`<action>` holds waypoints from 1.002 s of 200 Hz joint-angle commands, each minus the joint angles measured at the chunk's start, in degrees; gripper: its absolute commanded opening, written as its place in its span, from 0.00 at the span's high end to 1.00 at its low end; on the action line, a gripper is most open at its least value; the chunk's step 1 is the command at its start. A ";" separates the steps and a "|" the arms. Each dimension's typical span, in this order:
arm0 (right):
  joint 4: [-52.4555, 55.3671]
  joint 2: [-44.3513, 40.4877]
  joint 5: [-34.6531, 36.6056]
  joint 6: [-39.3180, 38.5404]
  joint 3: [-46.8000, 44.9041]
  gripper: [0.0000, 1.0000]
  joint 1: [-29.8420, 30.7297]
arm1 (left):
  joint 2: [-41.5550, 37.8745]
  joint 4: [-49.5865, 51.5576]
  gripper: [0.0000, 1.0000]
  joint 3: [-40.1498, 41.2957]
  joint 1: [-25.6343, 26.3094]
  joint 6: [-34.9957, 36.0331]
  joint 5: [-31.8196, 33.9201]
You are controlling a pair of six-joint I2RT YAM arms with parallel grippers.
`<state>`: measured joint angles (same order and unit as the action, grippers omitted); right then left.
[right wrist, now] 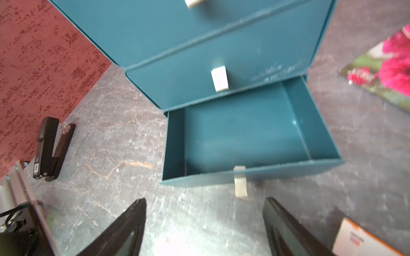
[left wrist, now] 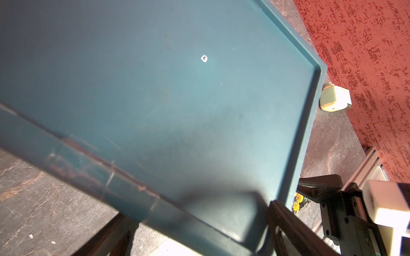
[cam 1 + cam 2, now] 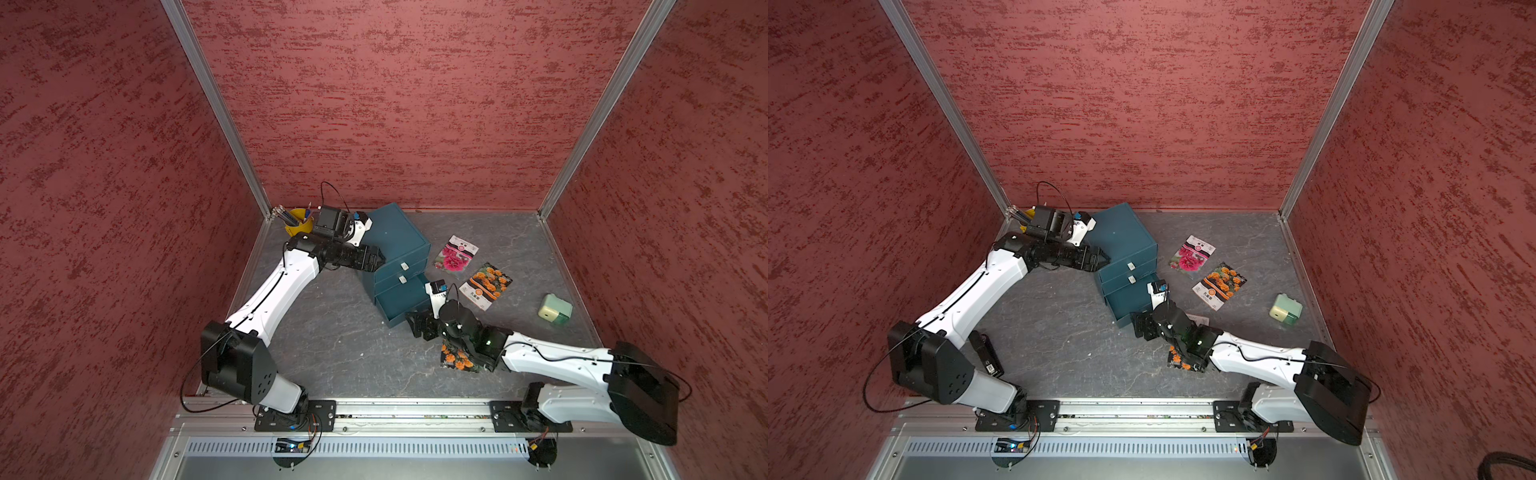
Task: Take the seed bags out of the drawer
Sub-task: Close the drawer in the storage box.
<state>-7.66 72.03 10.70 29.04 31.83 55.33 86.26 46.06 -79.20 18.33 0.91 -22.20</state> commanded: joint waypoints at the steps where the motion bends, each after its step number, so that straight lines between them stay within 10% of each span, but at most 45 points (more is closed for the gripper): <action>1: 2.89 0.83 -2.34 -0.16 -2.17 0.27 -0.22 | 2.24 6.36 0.07 1.79 1.76 3.90 0.84; 200: -15.47 24.33 -2.94 -7.48 11.34 0.46 -5.76 | 2.38 7.21 0.07 1.90 1.71 4.89 0.93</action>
<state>-18.81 94.59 8.49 23.40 39.92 50.39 86.26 46.15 -79.22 18.35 1.58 -22.20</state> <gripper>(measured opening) 0.542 0.931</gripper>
